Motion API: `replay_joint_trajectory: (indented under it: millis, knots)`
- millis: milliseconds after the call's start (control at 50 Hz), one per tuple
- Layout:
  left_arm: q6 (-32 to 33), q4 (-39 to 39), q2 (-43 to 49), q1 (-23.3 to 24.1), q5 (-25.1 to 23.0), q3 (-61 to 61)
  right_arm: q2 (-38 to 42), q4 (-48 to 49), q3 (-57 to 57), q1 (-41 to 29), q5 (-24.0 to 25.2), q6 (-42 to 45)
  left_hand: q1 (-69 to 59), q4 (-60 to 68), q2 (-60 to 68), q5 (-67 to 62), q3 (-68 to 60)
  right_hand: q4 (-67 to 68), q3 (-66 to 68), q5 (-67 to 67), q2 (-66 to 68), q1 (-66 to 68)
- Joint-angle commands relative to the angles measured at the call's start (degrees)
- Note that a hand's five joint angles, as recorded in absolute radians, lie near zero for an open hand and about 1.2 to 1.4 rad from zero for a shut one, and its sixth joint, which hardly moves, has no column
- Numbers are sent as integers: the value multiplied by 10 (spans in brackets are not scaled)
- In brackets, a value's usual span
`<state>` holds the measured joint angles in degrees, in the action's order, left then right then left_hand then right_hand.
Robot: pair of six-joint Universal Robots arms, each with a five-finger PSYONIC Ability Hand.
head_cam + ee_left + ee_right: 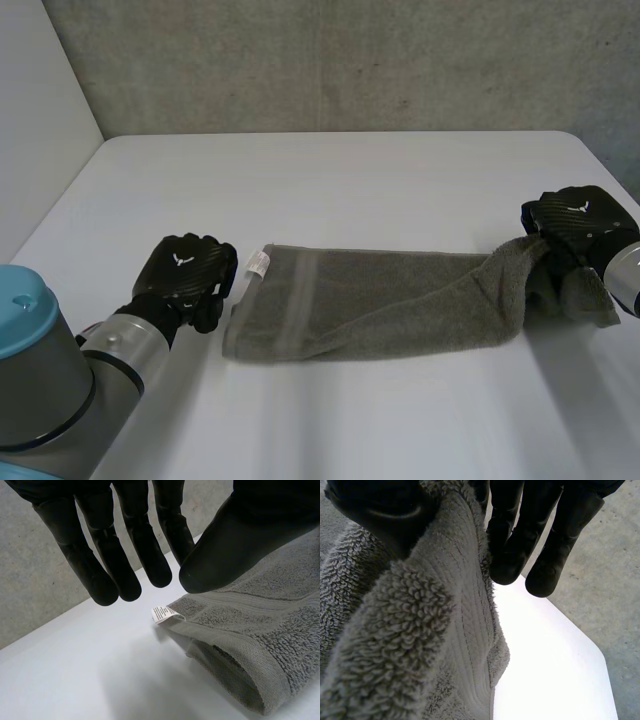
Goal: Fold the towel.
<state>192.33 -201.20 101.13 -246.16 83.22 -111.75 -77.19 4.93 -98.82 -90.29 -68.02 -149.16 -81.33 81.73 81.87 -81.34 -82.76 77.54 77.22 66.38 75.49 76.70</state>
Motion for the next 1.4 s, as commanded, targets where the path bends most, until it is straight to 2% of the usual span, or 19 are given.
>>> replay_joint_trajectory:
  millis: [20,300,340,440,560,700,920,1080,1220,1240,1260,1280,1300,1320,1400]
  knots:
    - [-50,74,12,-19,7,50,-23,-14,-30,-34,-40,5,126,-130,-131,226,140,25,28,36,45,33]
    - [-50,75,12,-19,7,48,-26,-18,-31,-33,-37,6,143,-147,-148,243,157,25,28,36,45,33]
    - [-50,75,11,-18,7,48,-28,-18,-30,-30,-37,6,166,-170,-172,266,180,25,28,36,45,33]
    - [-50,73,10,-8,7,47,-35,-19,-27,-25,-38,4,321,-325,-326,421,335,25,28,36,45,33]
    - [-49,71,18,6,7,49,-41,-18,-26,-24,-38,5,358,-362,-363,458,372,25,28,36,45,33]
    - [-45,69,49,23,8,61,-48,-18,-17,-23,-36,7,470,-474,-476,571,485,25,28,36,45,33]
    - [25,57,101,47,9,73,-46,-19,-19,-3,-33,17,487,-491,-493,587,502,25,28,36,45,33]
    - [30,42,131,59,12,86,-45,-19,-22,-4,-32,17,487,-491,-493,588,502,25,28,36,45,33]
    - [31,42,154,69,15,105,-41,-18,-22,-2,-32,17,410,-414,-415,510,424,25,28,36,45,33]
    - [31,42,159,70,15,110,-40,-18,-22,-2,-32,17,338,-342,-344,439,353,25,28,36,45,33]
    - [31,42,165,70,16,116,-39,-17,-22,-2,-32,17,204,-209,-210,305,219,25,28,36,45,33]
    - [31,42,165,70,16,116,-39,-17,-22,-2,-32,17,203,-207,-209,303,217,25,28,36,45,33]
    - [31,43,171,69,20,124,-38,-17,-22,-2,-32,17,50,-54,-55,150,64,25,28,36,45,33]
    - [32,47,173,68,23,133,-38,-16,-21,-2,-31,17,14,-18,-19,114,28,25,28,36,45,33]
    - [30,51,164,60,33,150,-40,-9,-17,-5,-31,14,13,-17,-19,113,28,25,28,36,45,33]
